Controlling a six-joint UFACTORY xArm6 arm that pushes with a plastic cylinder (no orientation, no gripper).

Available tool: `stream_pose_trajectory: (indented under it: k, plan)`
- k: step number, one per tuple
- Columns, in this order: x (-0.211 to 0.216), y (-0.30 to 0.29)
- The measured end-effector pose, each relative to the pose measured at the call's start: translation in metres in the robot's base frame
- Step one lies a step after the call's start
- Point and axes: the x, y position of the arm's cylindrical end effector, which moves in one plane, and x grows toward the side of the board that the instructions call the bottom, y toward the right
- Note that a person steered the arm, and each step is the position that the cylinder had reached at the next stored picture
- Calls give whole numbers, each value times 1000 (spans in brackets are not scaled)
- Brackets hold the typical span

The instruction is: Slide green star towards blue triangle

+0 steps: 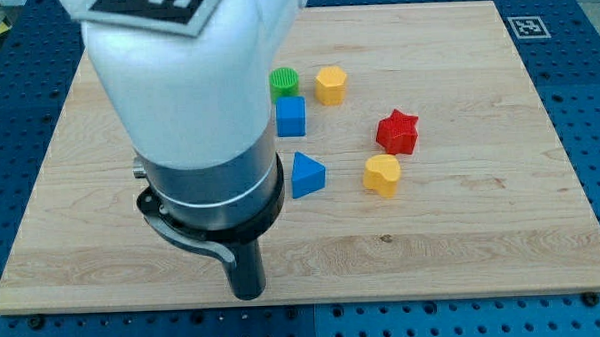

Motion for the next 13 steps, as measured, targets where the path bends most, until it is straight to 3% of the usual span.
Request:
stream_pose_trajectory:
  k: [3,4,6,7,9,10,13]
  plan:
    - [-12,0]
    - [-61,-9]
    - [-62,-118]
    - [-64,-121]
    - [-154,-156]
    - [-188,-126]
    - [-165,-56]
